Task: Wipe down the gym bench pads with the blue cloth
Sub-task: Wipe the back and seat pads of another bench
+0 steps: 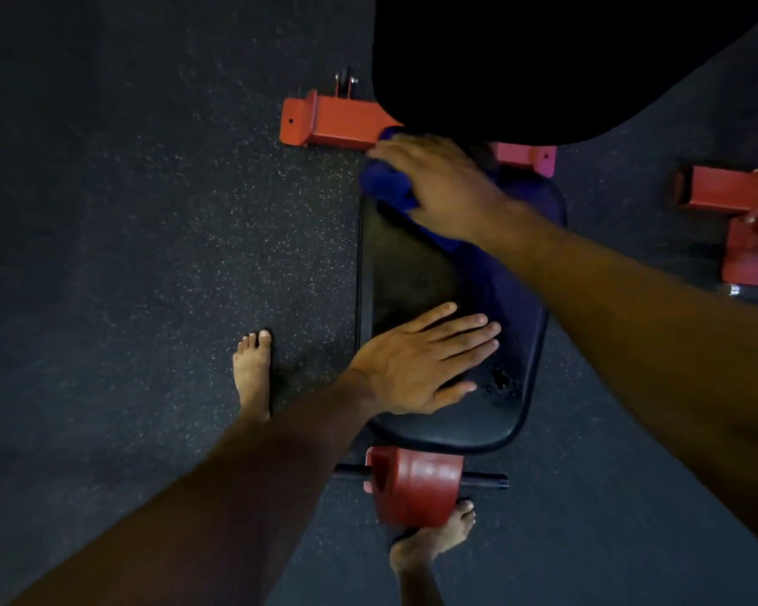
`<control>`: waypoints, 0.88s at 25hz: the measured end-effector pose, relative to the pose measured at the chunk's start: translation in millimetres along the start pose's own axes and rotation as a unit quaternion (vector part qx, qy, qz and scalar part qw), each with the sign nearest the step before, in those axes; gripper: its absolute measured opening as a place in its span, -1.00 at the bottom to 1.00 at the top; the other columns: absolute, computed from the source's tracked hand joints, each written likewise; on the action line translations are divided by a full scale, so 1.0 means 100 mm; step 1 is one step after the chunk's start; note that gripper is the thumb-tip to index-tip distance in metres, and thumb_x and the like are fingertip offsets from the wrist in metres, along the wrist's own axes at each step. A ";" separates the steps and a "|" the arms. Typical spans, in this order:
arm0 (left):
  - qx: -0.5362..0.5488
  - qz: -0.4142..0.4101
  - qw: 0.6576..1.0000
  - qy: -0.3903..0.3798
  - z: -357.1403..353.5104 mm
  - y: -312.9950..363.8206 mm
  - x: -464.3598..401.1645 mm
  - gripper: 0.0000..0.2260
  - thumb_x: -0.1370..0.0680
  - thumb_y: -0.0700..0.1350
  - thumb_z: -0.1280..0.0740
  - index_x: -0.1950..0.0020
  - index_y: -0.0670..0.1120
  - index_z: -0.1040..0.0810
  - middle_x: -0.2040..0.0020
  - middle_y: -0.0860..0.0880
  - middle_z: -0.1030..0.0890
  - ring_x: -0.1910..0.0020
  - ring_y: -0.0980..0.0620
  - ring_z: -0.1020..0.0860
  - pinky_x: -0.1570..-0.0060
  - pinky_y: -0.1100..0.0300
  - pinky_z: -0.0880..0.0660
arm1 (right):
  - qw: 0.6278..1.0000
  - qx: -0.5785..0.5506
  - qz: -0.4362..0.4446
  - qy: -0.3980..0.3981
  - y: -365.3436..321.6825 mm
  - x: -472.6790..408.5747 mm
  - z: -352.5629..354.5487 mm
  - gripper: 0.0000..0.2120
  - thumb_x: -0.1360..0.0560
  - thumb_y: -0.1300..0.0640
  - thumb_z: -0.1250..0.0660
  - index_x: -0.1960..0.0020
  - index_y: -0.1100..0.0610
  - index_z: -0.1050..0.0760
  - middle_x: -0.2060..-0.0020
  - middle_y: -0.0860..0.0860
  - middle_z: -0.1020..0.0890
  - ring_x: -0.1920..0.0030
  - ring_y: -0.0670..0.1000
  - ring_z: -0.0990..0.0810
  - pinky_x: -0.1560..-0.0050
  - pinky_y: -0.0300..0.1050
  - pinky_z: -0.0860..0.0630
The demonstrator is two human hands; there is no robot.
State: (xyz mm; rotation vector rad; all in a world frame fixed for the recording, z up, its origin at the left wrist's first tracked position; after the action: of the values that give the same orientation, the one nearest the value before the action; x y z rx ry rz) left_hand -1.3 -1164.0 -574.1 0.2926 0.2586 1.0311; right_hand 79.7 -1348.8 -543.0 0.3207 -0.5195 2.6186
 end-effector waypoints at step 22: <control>0.009 -0.008 0.999 0.034 0.13 0.01 -0.03 -0.49 -0.66 0.06 -0.21 -0.56 -0.14 -0.37 -0.56 -0.08 -0.38 -0.57 -0.04 -0.29 -0.61 -0.07 -0.12 | 0.997 0.044 -0.024 0.057 -0.10 0.11 0.01 -0.28 -0.42 0.22 -0.39 -0.54 0.09 -0.25 -0.48 0.05 -0.37 -0.49 0.12 -0.30 -0.49 0.03 -0.09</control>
State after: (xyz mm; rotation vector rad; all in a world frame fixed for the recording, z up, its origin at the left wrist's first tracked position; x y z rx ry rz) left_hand 0.6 -1167.9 -561.8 0.2710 0.3308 1.0238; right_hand 74.6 -1336.7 -535.1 0.2061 -0.3533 2.5998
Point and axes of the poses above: each hand's wrist, its own x-axis away from the middle knuckle, its own z-axis out of the back of the hand, y = z × x, the point moved 7 cm from there along -x, towards the middle knuckle
